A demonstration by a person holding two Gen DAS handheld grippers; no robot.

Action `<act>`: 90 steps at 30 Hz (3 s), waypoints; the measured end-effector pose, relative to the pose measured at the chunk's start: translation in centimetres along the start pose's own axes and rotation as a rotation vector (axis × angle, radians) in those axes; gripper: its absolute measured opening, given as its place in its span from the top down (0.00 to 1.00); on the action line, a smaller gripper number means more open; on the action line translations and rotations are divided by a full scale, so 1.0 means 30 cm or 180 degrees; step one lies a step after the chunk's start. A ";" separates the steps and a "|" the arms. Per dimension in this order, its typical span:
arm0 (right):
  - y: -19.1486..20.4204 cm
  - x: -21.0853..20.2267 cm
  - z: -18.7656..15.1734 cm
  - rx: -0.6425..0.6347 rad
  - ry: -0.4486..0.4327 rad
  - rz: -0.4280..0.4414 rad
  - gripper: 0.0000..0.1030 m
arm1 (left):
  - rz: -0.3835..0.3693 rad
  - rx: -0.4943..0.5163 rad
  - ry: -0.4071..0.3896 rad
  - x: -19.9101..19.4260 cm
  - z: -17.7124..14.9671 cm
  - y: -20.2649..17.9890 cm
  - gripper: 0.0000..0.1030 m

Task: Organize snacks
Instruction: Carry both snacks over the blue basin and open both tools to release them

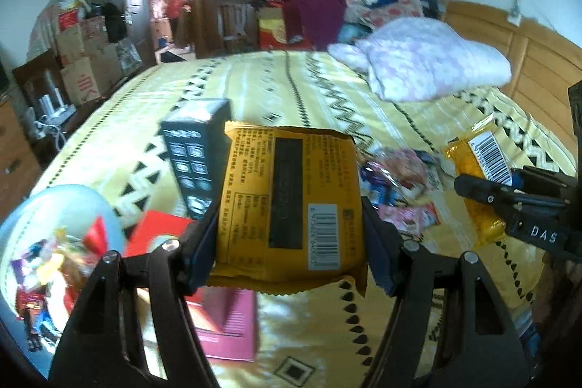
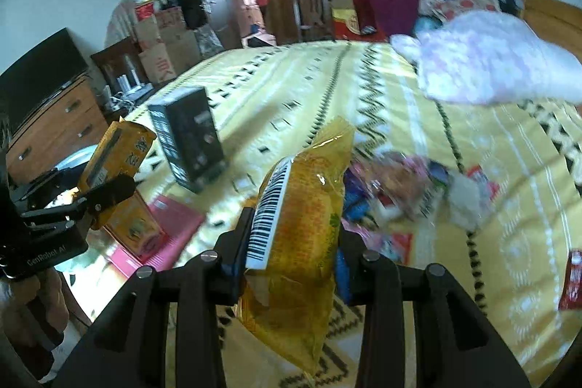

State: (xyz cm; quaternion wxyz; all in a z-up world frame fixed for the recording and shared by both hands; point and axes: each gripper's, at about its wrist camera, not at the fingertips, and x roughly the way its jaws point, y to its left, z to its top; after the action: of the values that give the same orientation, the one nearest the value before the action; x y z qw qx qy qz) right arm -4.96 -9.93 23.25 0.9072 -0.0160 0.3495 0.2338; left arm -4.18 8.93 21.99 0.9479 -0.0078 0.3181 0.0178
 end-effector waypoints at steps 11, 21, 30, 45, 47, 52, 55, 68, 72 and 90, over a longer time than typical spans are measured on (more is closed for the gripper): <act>0.311 0.018 0.235 -0.0347 -0.0158 0.0487 0.60 | 0.0285 -0.0362 -0.0157 -0.125 0.073 0.311 0.32; 0.757 0.092 0.405 -0.0719 -0.0123 0.1242 0.60 | 0.1041 -0.0822 -0.0200 -0.236 0.041 0.723 0.32; 1.123 0.204 0.445 -0.1043 0.0051 0.1616 0.60 | 0.1392 -0.1287 -0.0089 -0.258 -0.070 0.950 0.32; 1.364 0.327 0.408 -0.1256 0.0282 0.1742 0.60 | 0.1407 -0.1408 -0.0008 -0.263 -0.134 1.051 0.32; 1.376 0.318 0.407 -0.1263 0.0283 0.1740 0.60 | 0.1405 -0.1415 -0.0009 -0.263 -0.135 1.052 0.32; 1.375 0.322 0.409 -0.1271 0.0292 0.1741 0.60 | 0.1409 -0.1408 -0.0006 -0.264 -0.135 1.052 0.32; 1.373 0.328 0.405 -0.1267 0.0304 0.1747 0.60 | 0.1410 -0.1413 -0.0007 -0.265 -0.135 1.053 0.32; 1.373 0.337 0.399 -0.1266 0.0309 0.1743 0.60 | 0.1409 -0.1411 -0.0008 -0.265 -0.134 1.057 0.32; 1.372 0.335 0.400 -0.1264 0.0308 0.1745 0.60 | 0.1406 -0.1410 -0.0002 -0.268 -0.139 1.064 0.32; 1.365 0.353 0.377 -0.1266 0.0329 0.1752 0.60 | 0.1411 -0.1419 0.0002 -0.270 -0.145 1.075 0.32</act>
State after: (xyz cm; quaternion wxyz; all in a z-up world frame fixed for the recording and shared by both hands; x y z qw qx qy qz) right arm -8.86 33.08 30.49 0.7703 -0.1095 0.3338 0.5322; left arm -14.50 40.82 23.30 0.8957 -0.1459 0.3006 0.2932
